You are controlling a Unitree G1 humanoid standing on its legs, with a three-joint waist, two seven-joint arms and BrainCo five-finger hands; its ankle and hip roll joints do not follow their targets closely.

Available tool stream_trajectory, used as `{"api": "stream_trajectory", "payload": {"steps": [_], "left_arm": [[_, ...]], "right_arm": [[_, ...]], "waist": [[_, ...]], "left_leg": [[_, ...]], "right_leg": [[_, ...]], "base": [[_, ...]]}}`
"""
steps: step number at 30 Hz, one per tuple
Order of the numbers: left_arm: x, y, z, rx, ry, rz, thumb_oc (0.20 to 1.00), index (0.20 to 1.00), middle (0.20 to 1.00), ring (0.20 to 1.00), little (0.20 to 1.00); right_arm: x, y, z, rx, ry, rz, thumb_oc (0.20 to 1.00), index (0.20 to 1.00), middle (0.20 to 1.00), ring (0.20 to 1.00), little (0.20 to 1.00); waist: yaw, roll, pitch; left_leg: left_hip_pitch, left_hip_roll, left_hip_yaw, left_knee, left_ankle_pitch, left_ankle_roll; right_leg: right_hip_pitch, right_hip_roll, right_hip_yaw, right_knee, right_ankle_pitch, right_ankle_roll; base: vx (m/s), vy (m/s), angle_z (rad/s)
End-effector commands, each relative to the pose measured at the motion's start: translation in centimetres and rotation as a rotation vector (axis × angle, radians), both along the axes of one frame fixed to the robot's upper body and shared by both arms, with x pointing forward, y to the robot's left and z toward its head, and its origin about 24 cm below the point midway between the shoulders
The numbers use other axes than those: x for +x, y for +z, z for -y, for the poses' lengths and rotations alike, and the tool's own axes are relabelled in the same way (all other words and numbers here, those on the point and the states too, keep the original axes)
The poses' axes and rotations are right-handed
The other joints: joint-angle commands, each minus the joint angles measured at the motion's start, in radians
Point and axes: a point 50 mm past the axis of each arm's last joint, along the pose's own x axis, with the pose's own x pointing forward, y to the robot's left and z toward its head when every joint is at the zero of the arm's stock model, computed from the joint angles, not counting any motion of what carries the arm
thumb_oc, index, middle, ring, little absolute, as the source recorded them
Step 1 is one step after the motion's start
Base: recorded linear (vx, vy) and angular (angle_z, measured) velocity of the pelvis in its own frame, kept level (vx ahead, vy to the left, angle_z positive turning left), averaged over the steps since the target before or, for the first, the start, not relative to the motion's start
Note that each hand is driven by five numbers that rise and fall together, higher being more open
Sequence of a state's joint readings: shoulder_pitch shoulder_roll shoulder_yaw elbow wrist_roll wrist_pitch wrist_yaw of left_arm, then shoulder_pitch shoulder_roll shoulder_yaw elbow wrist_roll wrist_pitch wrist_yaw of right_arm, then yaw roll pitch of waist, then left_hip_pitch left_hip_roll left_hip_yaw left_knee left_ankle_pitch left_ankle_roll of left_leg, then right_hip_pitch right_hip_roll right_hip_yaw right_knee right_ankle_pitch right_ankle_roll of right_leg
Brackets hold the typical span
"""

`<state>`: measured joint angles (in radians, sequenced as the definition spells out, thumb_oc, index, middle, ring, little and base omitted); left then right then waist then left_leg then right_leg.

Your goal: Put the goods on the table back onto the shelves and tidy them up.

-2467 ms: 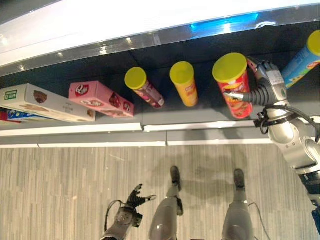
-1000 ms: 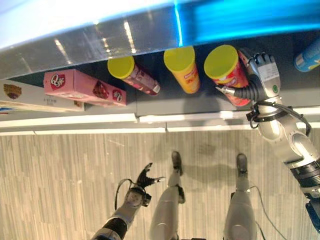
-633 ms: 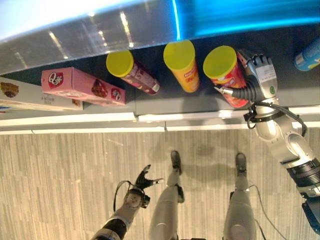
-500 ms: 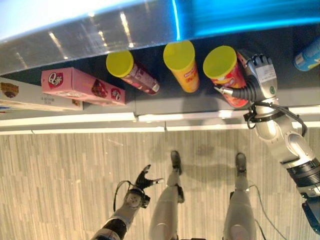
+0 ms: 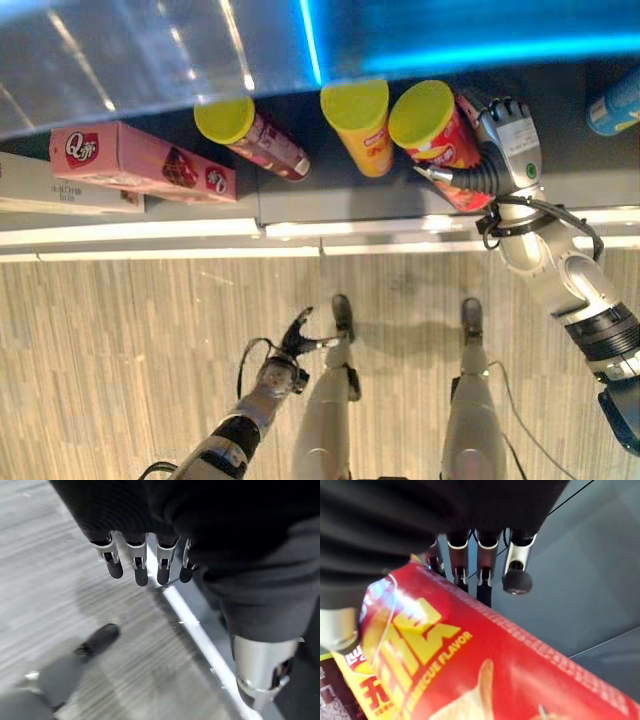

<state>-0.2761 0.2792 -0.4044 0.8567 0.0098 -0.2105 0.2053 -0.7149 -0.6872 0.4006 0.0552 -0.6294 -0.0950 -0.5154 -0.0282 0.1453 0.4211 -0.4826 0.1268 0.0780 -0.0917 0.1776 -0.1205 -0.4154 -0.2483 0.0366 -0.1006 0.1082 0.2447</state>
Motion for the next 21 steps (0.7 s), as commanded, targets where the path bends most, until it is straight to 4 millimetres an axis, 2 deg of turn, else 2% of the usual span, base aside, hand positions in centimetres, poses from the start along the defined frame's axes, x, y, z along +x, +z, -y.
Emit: {"api": "stream_trajectory", "payload": {"steps": [1, 7, 10, 15, 21], "left_arm": [[-0.9, -0.7, -1.4, 0.036, 0.034, -0.025, 1.000, 1.000, 1.000, 1.000, 1.000], [-1.2, -1.0, -1.5, 0.020, 0.061, -0.037, 1.000, 1.000, 1.000, 1.000, 1.000], [-1.3, -1.1, -1.6, 0.013, 0.080, -0.041, 1.000, 1.000, 1.000, 1.000, 1.000], [-1.3, -1.1, -1.6, 0.009, 0.088, -0.038, 1.000, 1.000, 1.000, 1.000, 1.000], [-1.3, -1.1, -1.5, 0.002, 0.095, -0.038, 1.000, 1.000, 1.000, 1.000, 1.000]], "right_arm": [[0.3, 0.4, 1.0, 0.004, -0.047, 0.026, 0.200, 0.200, 0.200, 0.200, 0.200], [0.1, 0.7, 1.5, 0.057, -0.062, 0.055, 0.200, 0.200, 0.200, 0.200, 0.200], [-0.9, 2.1, 1.4, 0.170, -0.012, 0.131, 0.200, 0.200, 0.200, 0.200, 0.200], [-1.3, 2.9, 1.3, 0.219, 0.017, 0.164, 0.200, 0.200, 0.200, 0.200, 0.200], [-1.3, 3.1, 1.2, 0.263, 0.027, 0.174, 0.200, 0.200, 0.200, 0.200, 0.200]], "waist": [[0.037, 0.003, -0.017], [0.038, 0.007, -0.018], [0.040, 0.011, -0.024], [0.042, 0.012, -0.025], [0.047, 0.019, -0.028]], "left_leg": [[0.062, 0.033, -0.053, 0.004, -0.117, -0.047], [0.068, 0.031, -0.055, 0.004, -0.121, -0.045], [0.074, 0.030, -0.059, 0.004, -0.125, -0.043], [0.074, 0.030, -0.063, 0.004, -0.126, -0.042], [0.073, 0.028, -0.066, 0.004, -0.126, -0.041]], "right_leg": [[-0.125, 0.012, 0.066, 0.068, -0.028, -0.032], [-0.126, 0.013, 0.073, 0.069, -0.030, -0.032], [-0.124, 0.016, 0.078, 0.071, -0.036, -0.033], [-0.123, 0.016, 0.079, 0.071, -0.037, -0.033], [-0.121, 0.015, 0.078, 0.071, -0.038, -0.034]], "base": [[0.00, 0.000, 0.00], [0.00, 0.002, -0.01], [-0.01, 0.007, -0.10], [0.00, 0.000, -0.02], [0.00, 0.000, 0.00]]}}
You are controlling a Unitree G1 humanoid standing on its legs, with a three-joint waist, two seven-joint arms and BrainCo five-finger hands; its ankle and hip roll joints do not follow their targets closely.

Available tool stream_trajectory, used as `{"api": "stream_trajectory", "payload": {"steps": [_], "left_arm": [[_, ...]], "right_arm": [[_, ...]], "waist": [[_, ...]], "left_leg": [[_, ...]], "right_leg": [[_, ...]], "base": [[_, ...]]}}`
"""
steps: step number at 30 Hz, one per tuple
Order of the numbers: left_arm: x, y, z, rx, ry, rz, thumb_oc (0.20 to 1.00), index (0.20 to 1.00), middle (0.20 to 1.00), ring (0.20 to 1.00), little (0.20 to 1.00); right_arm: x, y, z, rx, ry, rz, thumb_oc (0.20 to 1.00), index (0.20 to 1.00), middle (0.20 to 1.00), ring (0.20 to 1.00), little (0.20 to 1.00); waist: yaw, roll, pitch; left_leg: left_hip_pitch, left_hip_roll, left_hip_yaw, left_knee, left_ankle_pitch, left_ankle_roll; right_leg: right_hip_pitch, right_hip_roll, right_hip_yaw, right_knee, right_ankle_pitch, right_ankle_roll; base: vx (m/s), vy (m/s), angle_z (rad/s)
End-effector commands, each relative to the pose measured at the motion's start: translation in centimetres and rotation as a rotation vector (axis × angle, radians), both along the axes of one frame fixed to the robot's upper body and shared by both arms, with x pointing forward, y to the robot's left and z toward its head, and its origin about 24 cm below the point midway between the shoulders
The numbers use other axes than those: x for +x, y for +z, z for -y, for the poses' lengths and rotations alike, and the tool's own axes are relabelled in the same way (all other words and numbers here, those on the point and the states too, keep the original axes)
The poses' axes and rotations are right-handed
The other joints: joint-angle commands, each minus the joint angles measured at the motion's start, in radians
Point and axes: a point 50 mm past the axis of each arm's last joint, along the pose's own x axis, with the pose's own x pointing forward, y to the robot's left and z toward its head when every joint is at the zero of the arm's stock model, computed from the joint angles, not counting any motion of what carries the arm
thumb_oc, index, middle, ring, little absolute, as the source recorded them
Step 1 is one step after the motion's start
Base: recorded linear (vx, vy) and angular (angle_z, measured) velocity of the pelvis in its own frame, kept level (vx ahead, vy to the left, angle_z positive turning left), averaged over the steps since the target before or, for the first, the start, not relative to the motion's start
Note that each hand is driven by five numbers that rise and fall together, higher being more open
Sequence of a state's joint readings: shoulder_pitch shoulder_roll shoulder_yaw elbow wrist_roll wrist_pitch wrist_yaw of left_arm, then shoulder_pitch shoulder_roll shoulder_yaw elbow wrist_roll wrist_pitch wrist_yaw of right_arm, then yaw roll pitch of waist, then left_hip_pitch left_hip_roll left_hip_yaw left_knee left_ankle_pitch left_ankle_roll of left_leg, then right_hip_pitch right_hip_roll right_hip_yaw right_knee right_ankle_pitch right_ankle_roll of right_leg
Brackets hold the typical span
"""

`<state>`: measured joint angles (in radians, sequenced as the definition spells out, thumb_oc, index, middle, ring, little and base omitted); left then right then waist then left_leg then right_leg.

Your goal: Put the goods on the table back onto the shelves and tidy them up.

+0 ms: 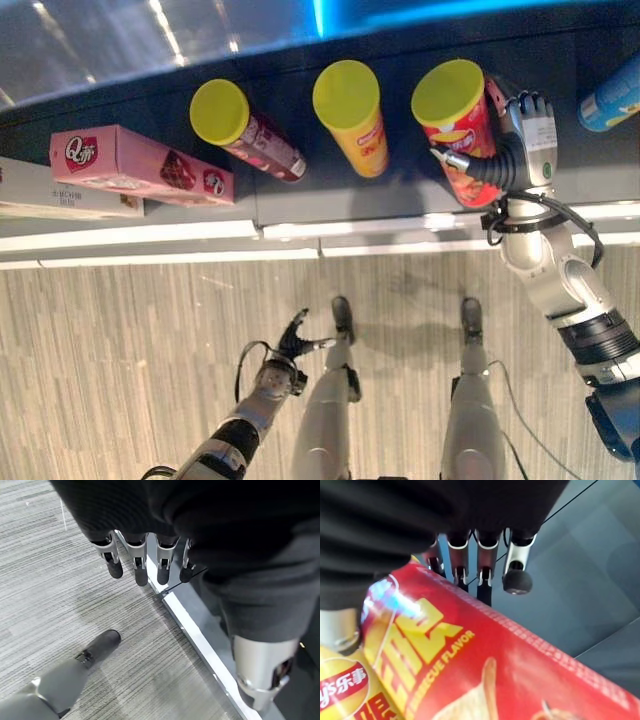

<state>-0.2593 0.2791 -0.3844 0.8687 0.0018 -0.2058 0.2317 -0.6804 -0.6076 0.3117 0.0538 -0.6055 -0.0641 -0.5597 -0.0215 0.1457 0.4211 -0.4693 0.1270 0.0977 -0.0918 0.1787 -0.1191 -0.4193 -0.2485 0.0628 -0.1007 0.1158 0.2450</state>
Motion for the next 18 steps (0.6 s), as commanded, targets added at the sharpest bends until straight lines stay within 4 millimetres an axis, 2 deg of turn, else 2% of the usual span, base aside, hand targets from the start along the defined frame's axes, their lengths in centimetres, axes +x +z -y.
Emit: {"api": "stream_trajectory", "payload": {"steps": [1, 11, 18], "left_arm": [[-0.74, -0.61, -0.74, -0.001, 0.039, -0.025, 1.000, 1.000, 1.000, 1.000, 1.000], [-0.79, -0.67, -0.58, -0.009, 0.050, -0.027, 1.000, 1.000, 1.000, 1.000, 1.000], [-0.81, -0.67, -0.39, -0.009, 0.044, -0.024, 1.000, 1.000, 1.000, 1.000, 1.000]], "right_arm": [[-1.32, 3.02, 0.39, 0.094, 0.049, 0.158, 0.200, 0.200, 0.200, 0.200, 0.200], [-1.32, 3.85, 0.62, 0.166, 0.032, 0.212, 0.200, 0.200, 0.200, 0.200, 0.200], [-1.38, 3.72, 0.77, 0.181, 0.027, 0.213, 0.200, 0.200, 0.200, 0.200, 0.200]], "waist": [[0.040, 0.019, -0.028], [0.053, 0.027, -0.035], [0.058, 0.029, -0.038]], "left_leg": [[0.060, 0.028, -0.086, 0.004, -0.127, -0.042], [0.060, 0.021, -0.096, 0.004, -0.128, -0.041], [0.062, 0.020, -0.098, 0.004, -0.131, -0.042]], "right_leg": [[-0.117, 0.015, 0.052, 0.071, -0.046, -0.035], [-0.107, 0.011, 0.049, 0.065, -0.045, -0.035], [-0.105, 0.011, 0.047, 0.066, -0.047, -0.035]], "base": [[0.00, 0.000, 0.00], [0.00, 0.000, 0.00], [0.00, 0.000, 0.00]]}}
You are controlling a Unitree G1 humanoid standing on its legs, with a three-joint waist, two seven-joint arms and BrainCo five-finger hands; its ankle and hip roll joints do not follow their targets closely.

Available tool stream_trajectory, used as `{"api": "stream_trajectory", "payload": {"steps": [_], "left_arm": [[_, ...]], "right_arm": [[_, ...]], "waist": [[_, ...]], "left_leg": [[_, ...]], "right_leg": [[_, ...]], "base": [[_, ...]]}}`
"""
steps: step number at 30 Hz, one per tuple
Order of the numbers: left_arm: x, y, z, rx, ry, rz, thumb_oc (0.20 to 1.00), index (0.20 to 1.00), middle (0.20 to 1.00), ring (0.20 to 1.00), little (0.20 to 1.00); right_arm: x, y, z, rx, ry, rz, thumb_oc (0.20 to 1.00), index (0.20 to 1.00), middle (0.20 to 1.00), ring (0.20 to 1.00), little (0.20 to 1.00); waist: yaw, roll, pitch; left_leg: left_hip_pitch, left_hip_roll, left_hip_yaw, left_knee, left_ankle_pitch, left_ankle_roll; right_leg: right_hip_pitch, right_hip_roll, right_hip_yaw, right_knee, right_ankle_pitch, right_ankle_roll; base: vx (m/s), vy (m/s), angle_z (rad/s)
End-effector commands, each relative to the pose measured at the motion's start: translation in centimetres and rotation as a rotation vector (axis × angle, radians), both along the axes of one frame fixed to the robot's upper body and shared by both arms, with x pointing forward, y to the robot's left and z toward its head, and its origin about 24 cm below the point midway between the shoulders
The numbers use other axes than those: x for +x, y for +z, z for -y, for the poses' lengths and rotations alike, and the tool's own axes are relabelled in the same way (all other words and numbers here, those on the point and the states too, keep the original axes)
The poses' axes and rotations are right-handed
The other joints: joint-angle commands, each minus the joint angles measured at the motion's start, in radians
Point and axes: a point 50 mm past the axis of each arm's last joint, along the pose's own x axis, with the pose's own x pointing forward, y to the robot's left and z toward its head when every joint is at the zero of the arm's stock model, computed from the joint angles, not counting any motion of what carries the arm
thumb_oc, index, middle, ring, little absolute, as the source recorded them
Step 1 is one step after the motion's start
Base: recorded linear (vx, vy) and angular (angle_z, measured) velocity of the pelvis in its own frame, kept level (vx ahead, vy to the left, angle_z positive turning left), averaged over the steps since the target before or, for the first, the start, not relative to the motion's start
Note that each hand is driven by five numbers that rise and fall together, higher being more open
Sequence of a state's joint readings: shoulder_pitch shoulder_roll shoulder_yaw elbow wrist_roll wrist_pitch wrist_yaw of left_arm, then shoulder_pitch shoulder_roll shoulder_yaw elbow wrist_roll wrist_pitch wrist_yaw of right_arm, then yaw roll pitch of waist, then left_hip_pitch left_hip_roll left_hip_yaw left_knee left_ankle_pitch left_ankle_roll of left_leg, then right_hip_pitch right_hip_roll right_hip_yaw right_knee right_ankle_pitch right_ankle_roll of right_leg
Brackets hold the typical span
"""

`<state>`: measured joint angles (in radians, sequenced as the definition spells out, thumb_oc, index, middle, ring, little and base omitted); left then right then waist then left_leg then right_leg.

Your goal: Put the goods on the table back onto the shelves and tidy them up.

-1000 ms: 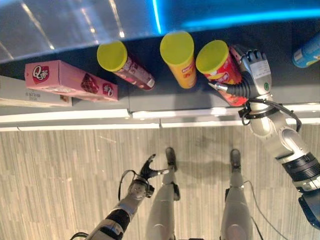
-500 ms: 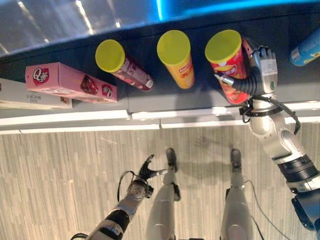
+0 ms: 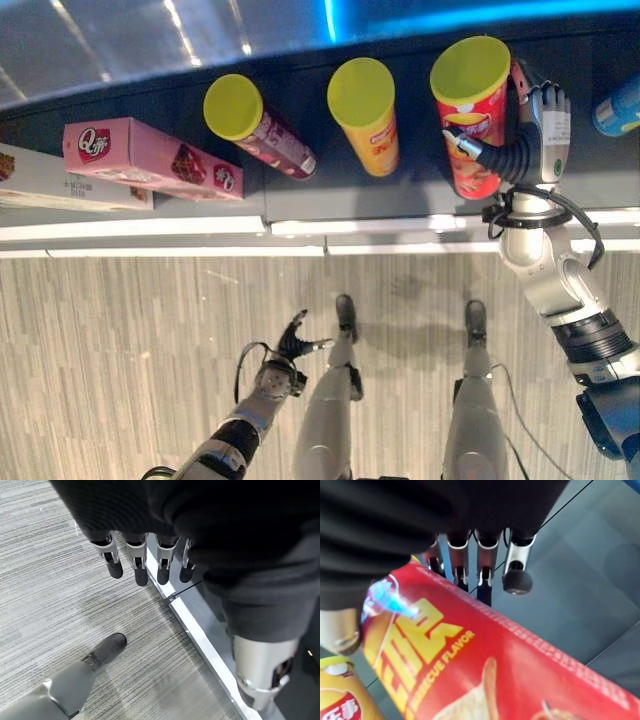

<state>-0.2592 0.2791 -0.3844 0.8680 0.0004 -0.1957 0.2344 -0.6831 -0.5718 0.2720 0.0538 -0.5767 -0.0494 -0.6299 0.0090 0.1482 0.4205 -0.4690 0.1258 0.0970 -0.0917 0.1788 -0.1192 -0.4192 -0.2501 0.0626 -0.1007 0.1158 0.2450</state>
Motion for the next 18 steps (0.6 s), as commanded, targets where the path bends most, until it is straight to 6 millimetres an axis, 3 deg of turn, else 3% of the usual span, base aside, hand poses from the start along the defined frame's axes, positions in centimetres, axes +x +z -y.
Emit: {"api": "stream_trajectory", "payload": {"steps": [1, 18], "left_arm": [[-0.76, -0.60, -0.29, -0.012, 0.037, -0.017, 1.000, 1.000, 1.000, 1.000, 1.000], [-0.76, -0.59, 0.03, -0.012, 0.030, -0.014, 1.000, 1.000, 1.000, 1.000, 1.000]], "right_arm": [[-1.26, 3.11, 0.28, 0.063, 0.036, 0.157, 0.200, 0.200, 0.200, 0.200, 0.200], [-1.30, 2.24, 0.57, 0.085, 0.021, 0.143, 0.200, 0.200, 0.200, 0.200, 0.200]], "waist": [[0.027, 0.027, -0.037], [0.025, 0.028, -0.034]], "left_leg": [[0.062, 0.021, -0.097, 0.004, -0.131, -0.042], [0.062, 0.021, -0.098, 0.004, -0.132, -0.043]], "right_leg": [[-0.105, 0.013, 0.047, 0.066, -0.048, -0.035], [-0.105, 0.014, 0.051, 0.067, -0.050, -0.036]], "base": [[0.00, 0.000, 0.00], [0.00, 0.000, 0.00]]}}
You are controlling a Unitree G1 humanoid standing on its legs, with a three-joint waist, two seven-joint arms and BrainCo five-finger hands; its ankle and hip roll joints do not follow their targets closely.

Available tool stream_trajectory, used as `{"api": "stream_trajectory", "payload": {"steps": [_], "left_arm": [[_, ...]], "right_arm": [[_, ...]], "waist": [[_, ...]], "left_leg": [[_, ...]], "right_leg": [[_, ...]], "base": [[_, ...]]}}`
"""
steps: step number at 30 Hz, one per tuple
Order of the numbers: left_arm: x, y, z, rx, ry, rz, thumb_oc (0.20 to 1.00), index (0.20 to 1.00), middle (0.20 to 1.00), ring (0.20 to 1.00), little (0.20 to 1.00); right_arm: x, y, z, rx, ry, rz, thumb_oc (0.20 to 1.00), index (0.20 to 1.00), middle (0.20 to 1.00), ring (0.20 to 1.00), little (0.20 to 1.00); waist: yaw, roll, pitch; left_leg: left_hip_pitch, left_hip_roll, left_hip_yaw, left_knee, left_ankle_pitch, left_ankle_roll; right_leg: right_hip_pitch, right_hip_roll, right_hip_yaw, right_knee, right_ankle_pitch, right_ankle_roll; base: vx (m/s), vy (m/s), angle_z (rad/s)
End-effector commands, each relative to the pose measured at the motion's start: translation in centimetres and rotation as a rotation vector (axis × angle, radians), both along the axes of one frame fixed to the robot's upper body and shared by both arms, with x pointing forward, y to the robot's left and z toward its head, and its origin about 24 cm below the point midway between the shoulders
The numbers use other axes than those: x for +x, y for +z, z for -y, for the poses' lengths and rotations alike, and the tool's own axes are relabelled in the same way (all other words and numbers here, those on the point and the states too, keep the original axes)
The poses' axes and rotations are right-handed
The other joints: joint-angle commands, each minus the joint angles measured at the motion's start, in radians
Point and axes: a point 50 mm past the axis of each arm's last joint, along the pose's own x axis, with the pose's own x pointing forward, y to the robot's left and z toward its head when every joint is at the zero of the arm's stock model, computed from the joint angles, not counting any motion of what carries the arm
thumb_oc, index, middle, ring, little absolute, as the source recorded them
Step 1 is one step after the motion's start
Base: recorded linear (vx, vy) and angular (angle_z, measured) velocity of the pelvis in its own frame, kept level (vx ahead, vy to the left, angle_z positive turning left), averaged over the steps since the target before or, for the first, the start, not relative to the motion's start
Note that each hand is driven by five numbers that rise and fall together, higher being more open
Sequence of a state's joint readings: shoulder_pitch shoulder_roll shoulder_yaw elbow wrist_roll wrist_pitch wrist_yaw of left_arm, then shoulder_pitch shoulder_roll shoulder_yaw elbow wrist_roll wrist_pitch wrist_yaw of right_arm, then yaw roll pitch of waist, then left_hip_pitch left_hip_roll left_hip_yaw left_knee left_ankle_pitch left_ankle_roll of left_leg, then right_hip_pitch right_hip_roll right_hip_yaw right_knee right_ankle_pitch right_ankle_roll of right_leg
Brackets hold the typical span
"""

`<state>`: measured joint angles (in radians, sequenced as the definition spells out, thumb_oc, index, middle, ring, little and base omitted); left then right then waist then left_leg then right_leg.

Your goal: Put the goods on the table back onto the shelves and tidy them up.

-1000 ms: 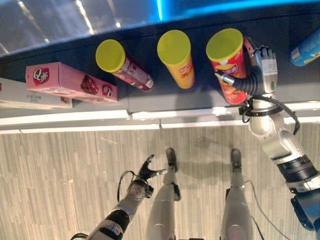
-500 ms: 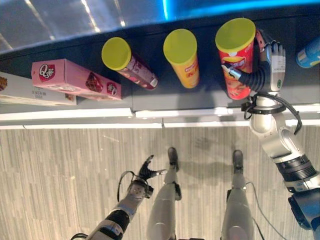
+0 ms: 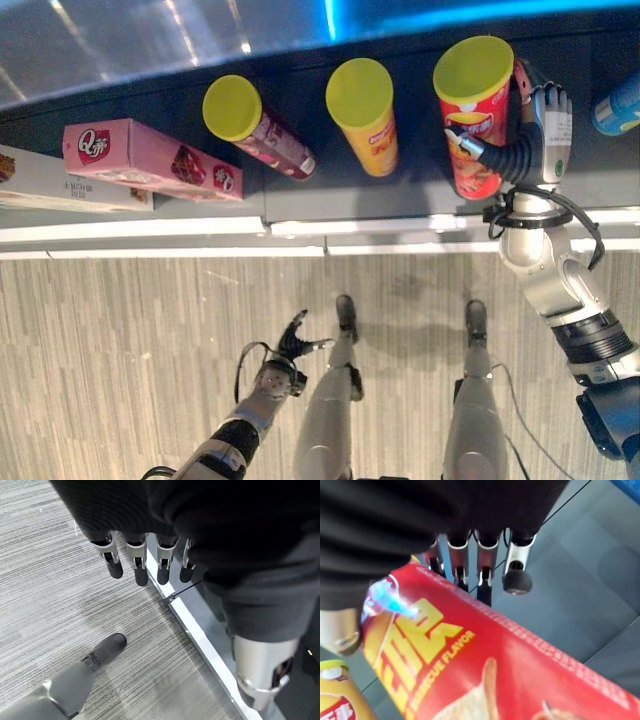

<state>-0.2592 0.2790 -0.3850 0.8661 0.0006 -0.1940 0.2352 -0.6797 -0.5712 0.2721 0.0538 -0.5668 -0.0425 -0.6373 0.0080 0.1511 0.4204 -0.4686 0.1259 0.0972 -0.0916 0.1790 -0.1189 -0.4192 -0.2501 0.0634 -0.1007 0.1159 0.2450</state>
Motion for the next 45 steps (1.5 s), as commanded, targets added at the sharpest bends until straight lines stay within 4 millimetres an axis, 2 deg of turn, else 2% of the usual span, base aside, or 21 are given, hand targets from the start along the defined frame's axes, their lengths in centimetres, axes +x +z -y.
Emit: {"api": "stream_trajectory", "payload": {"steps": [1, 16, 24, 25, 26, 45], "left_arm": [[-0.8, -0.6, 0.0, -0.012, 0.031, -0.015, 1.000, 1.000, 1.000, 1.000, 1.000], [-0.8, -0.5, 0.2, -0.012, 0.034, -0.006, 1.000, 1.000, 1.000, 1.000, 1.000], [-0.7, -0.5, 0.2, -0.007, 0.034, -0.001, 1.000, 1.000, 1.000, 1.000, 1.000], [-0.7, -0.4, 0.2, -0.006, 0.035, 0.001, 1.000, 1.000, 1.000, 1.000, 1.000], [-0.6, -0.4, 0.2, -0.008, 0.037, 0.001, 1.000, 1.000, 1.000, 1.000, 1.000], [-0.9, -0.8, 0.3, -0.003, 0.036, -0.023, 1.000, 1.000, 1.000, 1.000, 1.000]], "right_arm": [[-1.3, 2.3, 0.5, 0.070, 0.024, 0.147, 0.200, 0.200, 0.200, 0.200, 0.200], [-2.2, 2.1, 0.4, 0.127, 0.035, 0.205, 0.200, 0.200, 0.200, 0.200, 0.200], [-2.0, 1.9, 0.6, 0.134, 0.014, 0.203, 0.200, 0.200, 0.200, 0.200, 0.200], [-2.0, 1.9, 0.6, 0.136, 0.012, 0.204, 0.511, 0.511, 0.511, 0.511, 0.511], [-2.0, 1.8, 0.6, 0.140, 0.011, 0.206, 1.000, 1.000, 1.000, 1.000, 1.000], [-2.4, 1.4, 0.7, 0.147, 0.025, 0.195, 1.000, 1.000, 1.000, 1.000, 1.000]], "waist": [[0.026, 0.025, -0.034], [0.022, 0.031, -0.036], [0.022, 0.032, -0.035], [0.021, 0.031, -0.036], [0.020, 0.030, -0.035], [0.017, 0.014, -0.058]], "left_leg": [[0.062, 0.021, -0.098, 0.004, -0.132, -0.043], [0.064, 0.017, -0.093, 0.004, -0.135, -0.043], [0.059, 0.017, -0.097, 0.004, -0.132, -0.044], [0.059, 0.017, -0.097, 0.004, -0.132, -0.045], [0.059, 0.016, -0.097, 0.004, -0.133, -0.045], [0.083, 0.024, -0.099, 0.004, -0.133, -0.047]], "right_leg": [[-0.105, 0.014, 0.050, 0.067, -0.051, -0.036], [-0.106, 0.012, 0.048, 0.070, -0.051, -0.035], [-0.109, 0.012, 0.047, 0.070, -0.048, -0.034], [-0.109, 0.011, 0.047, 0.070, -0.047, -0.034], [-0.110, 0.012, 0.048, 0.070, -0.047, -0.033], [-0.080, 0.012, 0.041, 0.072, -0.052, -0.033]], "base": [[0.00, 0.000, 0.00], [0.00, 0.000, 0.00], [-0.01, -0.001, 0.00], [0.00, 0.000, 0.00], [0.00, 0.000, 0.00], [0.00, 0.000, 0.00]]}}
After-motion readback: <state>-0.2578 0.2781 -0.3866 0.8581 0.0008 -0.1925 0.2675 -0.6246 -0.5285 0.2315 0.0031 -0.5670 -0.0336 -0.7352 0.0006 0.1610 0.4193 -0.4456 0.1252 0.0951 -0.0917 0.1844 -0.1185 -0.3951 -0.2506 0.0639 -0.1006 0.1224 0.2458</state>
